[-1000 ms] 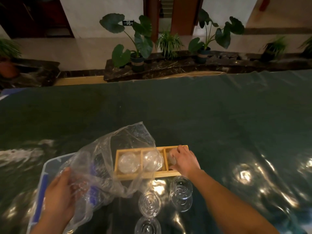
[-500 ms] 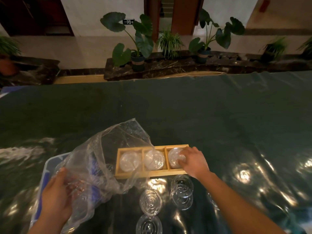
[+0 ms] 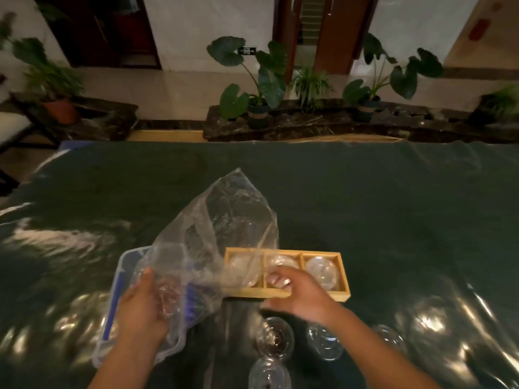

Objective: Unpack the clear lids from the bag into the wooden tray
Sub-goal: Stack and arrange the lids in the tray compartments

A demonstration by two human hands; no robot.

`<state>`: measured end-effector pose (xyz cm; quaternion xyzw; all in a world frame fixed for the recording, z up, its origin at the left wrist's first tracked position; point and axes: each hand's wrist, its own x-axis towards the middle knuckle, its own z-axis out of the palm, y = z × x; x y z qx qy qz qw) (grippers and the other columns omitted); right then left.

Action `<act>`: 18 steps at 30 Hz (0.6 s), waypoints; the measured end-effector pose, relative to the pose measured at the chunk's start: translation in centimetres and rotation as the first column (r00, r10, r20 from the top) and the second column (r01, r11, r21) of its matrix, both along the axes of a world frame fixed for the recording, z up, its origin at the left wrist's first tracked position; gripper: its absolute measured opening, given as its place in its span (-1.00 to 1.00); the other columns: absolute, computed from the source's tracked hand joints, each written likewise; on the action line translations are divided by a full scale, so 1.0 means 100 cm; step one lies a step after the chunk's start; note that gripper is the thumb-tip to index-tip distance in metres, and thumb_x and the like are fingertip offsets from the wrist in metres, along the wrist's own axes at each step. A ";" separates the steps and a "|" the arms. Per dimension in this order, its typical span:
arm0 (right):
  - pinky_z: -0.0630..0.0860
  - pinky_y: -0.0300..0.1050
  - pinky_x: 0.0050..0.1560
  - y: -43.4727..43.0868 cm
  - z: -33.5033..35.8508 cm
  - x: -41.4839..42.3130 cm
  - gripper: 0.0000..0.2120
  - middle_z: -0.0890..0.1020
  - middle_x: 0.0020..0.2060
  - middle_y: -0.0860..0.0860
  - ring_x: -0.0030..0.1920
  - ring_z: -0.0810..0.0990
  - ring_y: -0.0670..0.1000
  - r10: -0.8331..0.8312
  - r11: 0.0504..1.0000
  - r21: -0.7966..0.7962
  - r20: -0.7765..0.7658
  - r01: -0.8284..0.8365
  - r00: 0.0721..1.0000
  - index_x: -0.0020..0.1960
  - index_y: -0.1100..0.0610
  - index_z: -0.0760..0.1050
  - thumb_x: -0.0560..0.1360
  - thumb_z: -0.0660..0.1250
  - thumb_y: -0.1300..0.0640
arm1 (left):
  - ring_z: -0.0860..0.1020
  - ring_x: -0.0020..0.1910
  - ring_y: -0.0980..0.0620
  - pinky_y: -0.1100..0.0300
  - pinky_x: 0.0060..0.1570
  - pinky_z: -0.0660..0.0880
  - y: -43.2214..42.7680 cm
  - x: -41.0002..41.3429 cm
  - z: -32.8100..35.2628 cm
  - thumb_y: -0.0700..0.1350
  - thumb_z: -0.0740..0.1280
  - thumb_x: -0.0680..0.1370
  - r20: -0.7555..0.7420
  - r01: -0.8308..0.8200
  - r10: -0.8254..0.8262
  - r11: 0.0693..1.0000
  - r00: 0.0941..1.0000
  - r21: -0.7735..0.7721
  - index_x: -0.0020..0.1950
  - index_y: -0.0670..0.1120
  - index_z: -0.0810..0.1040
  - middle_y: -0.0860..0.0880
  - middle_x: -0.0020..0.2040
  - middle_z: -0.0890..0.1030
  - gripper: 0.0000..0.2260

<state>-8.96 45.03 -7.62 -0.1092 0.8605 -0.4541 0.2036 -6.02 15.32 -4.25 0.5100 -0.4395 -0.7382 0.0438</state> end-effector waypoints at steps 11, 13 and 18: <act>0.65 -0.06 -0.11 -0.196 0.040 0.023 -0.79 0.75 -0.11 0.03 -0.07 0.73 0.06 -0.235 0.790 -0.467 0.368 0.397 0.900 0.01 0.00 0.68 0.61 0.29 -0.05 | 0.62 -0.39 0.06 0.15 -0.49 0.60 -0.077 0.057 0.007 -0.31 0.44 0.55 -0.341 -0.330 0.291 0.942 0.894 -0.060 0.35 -0.03 0.43 -0.11 -0.10 0.63 -0.57; 0.65 -0.06 -0.18 -0.214 0.041 0.017 -0.77 0.74 -0.18 0.07 -0.16 0.72 0.07 -0.228 0.797 -0.467 0.355 0.383 0.907 -0.07 0.01 0.70 0.63 0.28 0.06 | 0.55 -0.53 0.09 0.19 -0.57 0.53 -0.103 0.070 0.002 -0.37 0.39 0.54 -0.363 -0.305 0.301 0.951 0.882 0.048 0.28 -0.05 0.45 -0.11 -0.19 0.59 -0.61; 0.56 -0.09 -0.34 -0.257 0.030 0.003 -0.82 0.67 -0.25 0.16 -0.37 0.60 -0.02 -0.170 0.813 -0.437 0.453 0.384 0.875 -0.11 0.16 0.66 0.61 0.32 0.19 | 0.61 -0.51 0.07 0.18 -0.56 0.55 -0.145 0.097 -0.014 -0.34 0.42 0.54 -0.341 -0.335 0.325 0.942 0.882 0.031 0.20 -0.06 0.51 -0.13 -0.12 0.63 -0.70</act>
